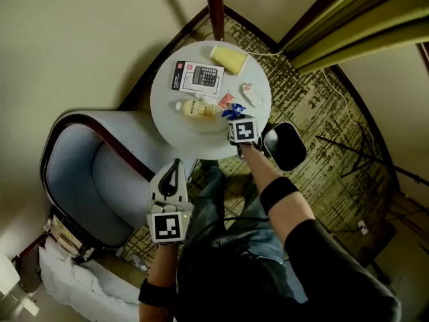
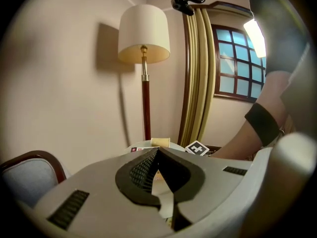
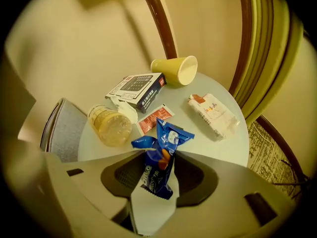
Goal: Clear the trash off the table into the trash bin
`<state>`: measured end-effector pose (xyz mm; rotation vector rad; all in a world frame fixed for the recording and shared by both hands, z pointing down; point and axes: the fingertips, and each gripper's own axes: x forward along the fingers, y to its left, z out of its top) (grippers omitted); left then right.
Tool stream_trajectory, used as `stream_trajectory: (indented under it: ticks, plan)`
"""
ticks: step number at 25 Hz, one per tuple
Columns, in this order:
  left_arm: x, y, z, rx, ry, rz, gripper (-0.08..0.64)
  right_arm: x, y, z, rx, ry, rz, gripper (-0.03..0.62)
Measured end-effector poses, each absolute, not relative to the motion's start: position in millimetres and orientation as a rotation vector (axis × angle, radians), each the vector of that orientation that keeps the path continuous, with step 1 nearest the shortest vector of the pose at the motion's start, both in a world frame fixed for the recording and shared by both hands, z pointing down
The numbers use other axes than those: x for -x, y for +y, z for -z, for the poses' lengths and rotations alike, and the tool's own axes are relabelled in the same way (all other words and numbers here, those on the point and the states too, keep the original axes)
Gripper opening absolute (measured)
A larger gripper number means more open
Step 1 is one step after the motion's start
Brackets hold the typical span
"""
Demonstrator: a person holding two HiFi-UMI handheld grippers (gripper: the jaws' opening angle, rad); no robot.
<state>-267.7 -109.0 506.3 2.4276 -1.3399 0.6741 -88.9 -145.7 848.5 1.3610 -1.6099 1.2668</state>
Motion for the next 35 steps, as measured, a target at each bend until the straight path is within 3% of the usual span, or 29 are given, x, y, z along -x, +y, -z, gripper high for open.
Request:
stream_trajectory:
  ticks: [4, 8, 15, 26, 35]
  plan:
    - [268, -109, -505, -2.428, -1.336, -0.670, 0.000, 95, -158, -827, -1.385, -1.683, -1.204, 0.135]
    - [265, -108, -502, -2.422, -1.333, -0.667, 0.000, 94, -155, -809, -1.374, -1.721, -1.161, 0.114]
    - [254, -101, -482, -2.460, -1.329, -0.647, 0.000, 87, -145, -746, -1.334, -1.825, -1.068, 0.112]
    - [233, -77, -434, -2.506, -1.381, -0.597, 0.000, 59, -115, -552, -1.332, -2.092, -0.797, 0.112]
    - [206, -70, -412, -2.502, -1.370, -0.573, 0.000, 35, -82, -457, -1.375, -2.234, -0.553, 0.112]
